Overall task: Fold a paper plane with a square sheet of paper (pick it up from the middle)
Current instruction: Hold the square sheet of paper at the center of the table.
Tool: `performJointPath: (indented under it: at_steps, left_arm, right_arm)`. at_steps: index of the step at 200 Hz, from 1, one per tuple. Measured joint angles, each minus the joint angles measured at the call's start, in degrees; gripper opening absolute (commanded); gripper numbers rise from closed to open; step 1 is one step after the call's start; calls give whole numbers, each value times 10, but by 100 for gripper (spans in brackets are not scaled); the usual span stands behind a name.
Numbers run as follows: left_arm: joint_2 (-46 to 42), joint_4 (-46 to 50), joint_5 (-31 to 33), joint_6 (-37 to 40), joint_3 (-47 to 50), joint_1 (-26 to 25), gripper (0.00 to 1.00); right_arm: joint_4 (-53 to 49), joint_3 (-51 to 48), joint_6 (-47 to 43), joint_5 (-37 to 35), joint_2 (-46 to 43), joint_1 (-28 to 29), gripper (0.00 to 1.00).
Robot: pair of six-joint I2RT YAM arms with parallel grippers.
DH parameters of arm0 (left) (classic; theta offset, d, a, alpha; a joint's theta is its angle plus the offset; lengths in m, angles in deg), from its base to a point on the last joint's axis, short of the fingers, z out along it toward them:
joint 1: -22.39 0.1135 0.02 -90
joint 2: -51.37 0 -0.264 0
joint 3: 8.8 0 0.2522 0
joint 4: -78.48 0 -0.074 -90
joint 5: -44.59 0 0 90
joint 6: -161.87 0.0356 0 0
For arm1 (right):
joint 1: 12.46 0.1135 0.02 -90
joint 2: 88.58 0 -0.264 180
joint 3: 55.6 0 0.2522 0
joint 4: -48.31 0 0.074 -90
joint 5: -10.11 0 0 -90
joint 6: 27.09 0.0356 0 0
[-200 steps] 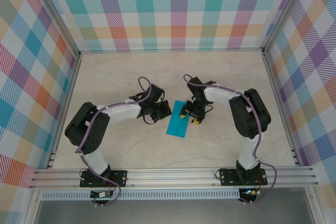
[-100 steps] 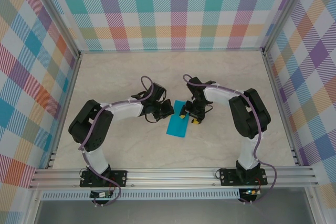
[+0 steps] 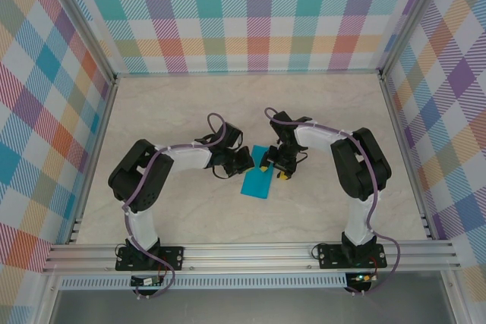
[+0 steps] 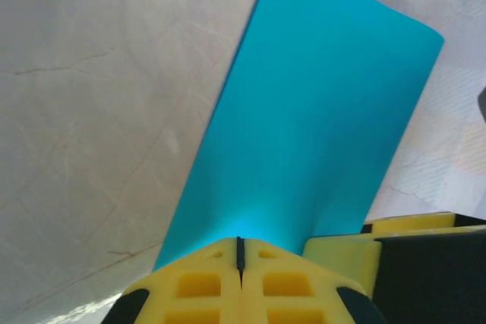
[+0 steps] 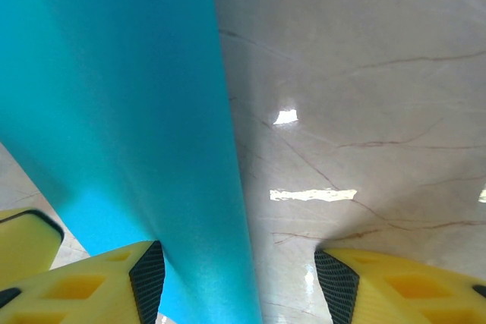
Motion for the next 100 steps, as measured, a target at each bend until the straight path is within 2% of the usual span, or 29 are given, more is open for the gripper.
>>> performJointPath:
  at_steps: [100]
  left_arm:
    - [14, -21, 0, 12, 9, 0, 0]
  right_arm:
    - [12, -9, -3, -1, -16, 1, 61]
